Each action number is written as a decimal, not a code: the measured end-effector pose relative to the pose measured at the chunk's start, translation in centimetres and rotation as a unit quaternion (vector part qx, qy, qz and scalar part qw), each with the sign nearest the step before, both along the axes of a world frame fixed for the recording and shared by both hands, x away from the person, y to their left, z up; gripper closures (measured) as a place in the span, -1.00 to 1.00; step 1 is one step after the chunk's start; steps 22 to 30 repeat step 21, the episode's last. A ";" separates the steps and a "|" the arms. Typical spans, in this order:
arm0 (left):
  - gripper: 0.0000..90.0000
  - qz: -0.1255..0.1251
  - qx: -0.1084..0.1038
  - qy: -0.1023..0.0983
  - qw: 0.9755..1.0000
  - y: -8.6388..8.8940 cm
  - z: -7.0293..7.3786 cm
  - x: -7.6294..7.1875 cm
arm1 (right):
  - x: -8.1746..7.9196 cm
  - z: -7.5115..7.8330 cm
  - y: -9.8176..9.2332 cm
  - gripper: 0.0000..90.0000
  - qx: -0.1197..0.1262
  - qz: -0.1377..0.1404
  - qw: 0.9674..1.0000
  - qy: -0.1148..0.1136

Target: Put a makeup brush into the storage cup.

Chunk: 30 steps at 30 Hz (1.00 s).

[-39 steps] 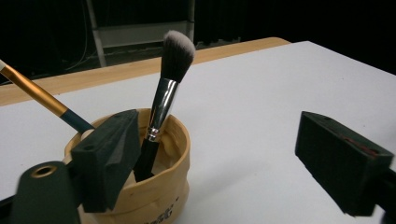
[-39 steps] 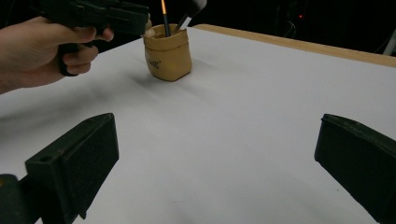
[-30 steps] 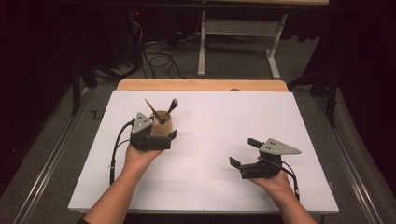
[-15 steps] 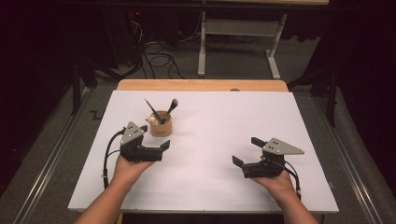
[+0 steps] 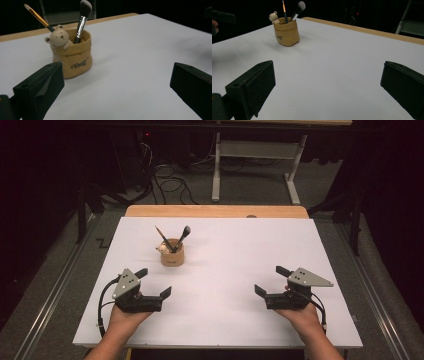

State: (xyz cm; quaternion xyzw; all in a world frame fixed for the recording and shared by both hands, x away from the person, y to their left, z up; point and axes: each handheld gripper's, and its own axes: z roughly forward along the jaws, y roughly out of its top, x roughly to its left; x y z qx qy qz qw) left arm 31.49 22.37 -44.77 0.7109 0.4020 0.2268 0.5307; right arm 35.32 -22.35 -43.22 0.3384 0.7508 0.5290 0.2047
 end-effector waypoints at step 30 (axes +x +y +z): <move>-0.99 -0.011 0.016 -0.014 1.000 -0.1 -0.2 0.1 | -0.6 -0.2 -1.1 -0.99 0.006 -0.024 1.000 -0.004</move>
